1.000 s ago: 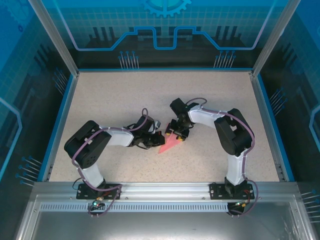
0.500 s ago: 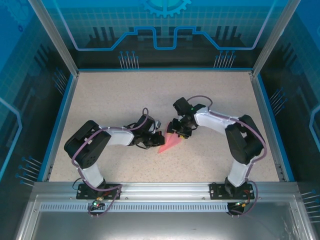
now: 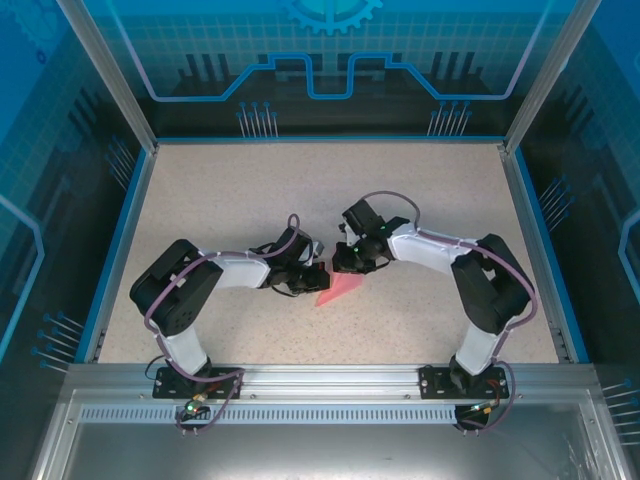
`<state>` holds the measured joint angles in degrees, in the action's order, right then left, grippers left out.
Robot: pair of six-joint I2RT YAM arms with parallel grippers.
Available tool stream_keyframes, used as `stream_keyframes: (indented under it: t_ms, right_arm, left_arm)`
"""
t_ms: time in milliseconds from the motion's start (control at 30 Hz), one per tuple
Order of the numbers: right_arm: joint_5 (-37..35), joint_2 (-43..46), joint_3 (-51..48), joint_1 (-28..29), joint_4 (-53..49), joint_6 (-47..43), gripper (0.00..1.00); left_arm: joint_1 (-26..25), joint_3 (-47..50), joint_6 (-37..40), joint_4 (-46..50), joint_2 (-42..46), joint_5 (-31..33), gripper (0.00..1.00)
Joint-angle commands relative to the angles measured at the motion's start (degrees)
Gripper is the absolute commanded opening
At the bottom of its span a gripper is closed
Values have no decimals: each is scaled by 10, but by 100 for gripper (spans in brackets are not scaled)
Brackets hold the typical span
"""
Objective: Fold a paper plane with a square sheet of paper (pick it up from the middle)
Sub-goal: Fourth fold the wing at the center of the table.
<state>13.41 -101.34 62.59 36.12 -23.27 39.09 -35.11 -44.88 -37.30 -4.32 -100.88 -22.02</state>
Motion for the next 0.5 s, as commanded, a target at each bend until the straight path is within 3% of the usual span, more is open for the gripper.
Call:
stream_keyframes:
  t_ms: [0,467]
  right_arm:
    - [25,-30,6,8,27,-12,9]
    - [1,-52,-20,-22,44,-10,7]
  left_arm:
    - [-8,5,14,73,-25,30,0]
    - [-9,6,20,89,-28,34,0]
